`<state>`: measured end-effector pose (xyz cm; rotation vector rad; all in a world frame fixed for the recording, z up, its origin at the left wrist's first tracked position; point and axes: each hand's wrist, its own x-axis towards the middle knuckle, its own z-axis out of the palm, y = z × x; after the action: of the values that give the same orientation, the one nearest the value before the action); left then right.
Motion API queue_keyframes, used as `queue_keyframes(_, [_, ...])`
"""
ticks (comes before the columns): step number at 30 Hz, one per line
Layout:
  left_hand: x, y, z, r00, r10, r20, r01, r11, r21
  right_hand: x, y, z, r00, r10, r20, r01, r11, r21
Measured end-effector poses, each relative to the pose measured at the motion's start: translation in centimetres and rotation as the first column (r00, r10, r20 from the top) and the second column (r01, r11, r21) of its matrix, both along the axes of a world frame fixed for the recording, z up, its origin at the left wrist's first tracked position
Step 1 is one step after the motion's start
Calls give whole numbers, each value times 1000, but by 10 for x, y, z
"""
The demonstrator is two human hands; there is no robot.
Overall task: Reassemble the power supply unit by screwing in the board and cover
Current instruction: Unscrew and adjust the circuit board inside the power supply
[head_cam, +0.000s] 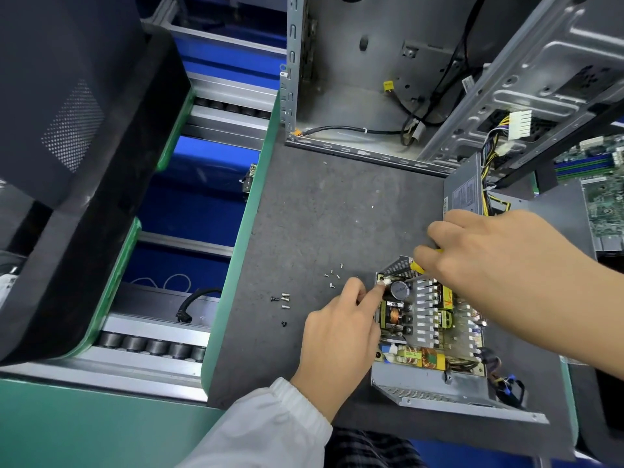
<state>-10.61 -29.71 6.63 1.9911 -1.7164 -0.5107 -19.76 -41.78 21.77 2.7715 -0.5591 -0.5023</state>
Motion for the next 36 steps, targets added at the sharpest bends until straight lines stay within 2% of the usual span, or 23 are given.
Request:
queue_keyframes(10, [0, 0, 2, 999, 2, -45, -1, 1000, 26, 1, 1, 2, 998, -26, -60, 28, 999, 37])
queue_keyframes(12, [1, 0, 2, 999, 2, -54, 0, 1000, 31, 5, 3, 7, 991, -29, -133, 35, 998, 44])
queue_keyframes(14, [1, 0, 2, 998, 2, -57, 0, 999, 32, 8, 7, 6, 970, 31, -241, -36, 999, -16])
queue_keyframes(15, [0, 0, 2, 998, 2, -59, 0, 1000, 32, 5, 7, 3, 970, 40, -240, -42, 999, -4])
queue_keyframes(18, [0, 0, 1, 998, 4, -58, -2, 1000, 24, 11, 7, 4, 941, 6, -338, -6, 1000, 2])
queue_keyframes(24, [0, 1, -1, 999, 13, -45, -13, 1000, 2, 23, 4, 5, 925, 12, -379, -17, 1000, -9])
queue_keyframes(31, [-1, 1, 1, 999, 9, -37, -9, 1000, 6, 34, -1, 4, 860, 140, -490, -134, 990, 48])
queue_keyframes(36, [-1, 1, 2, 999, -6, -33, 6, 1000, 15, 40, -10, 2, 905, 79, -418, -32, 992, 119])
